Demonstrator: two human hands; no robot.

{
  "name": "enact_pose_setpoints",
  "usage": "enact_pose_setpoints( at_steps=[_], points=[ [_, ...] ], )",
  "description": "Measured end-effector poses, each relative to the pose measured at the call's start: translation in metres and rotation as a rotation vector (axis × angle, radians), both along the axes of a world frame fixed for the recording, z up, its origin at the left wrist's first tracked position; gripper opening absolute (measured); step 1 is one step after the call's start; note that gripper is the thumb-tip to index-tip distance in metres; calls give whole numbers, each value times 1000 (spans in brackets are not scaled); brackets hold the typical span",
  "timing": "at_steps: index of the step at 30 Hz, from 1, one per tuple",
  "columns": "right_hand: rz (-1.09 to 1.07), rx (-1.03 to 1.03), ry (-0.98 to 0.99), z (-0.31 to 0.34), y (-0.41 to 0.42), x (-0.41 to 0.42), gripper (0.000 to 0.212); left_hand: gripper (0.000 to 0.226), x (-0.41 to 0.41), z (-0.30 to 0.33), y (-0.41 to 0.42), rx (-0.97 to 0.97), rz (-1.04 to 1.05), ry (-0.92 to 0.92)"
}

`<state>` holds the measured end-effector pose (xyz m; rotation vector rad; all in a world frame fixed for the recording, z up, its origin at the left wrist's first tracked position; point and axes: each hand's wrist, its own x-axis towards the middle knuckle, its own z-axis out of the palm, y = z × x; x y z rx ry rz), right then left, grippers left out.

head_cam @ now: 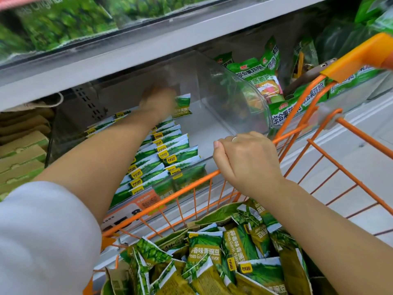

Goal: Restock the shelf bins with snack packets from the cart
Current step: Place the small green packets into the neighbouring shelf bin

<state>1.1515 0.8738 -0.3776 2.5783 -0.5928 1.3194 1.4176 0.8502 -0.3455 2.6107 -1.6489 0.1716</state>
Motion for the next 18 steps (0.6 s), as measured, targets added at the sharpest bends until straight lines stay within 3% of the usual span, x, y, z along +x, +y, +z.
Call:
enact_pose_setpoints(
  at_steps=[5,12,18],
  points=[
    [-2,19,6,2,1,0,42,33,5,9,-2,121,25,-35],
    [-3,55,15,3,3,0,42,30,4,10,-4,32,124,19],
    [23,87,21,8,5,-1,39,42,-9,13,-3,-10,103,-115]
  ],
)
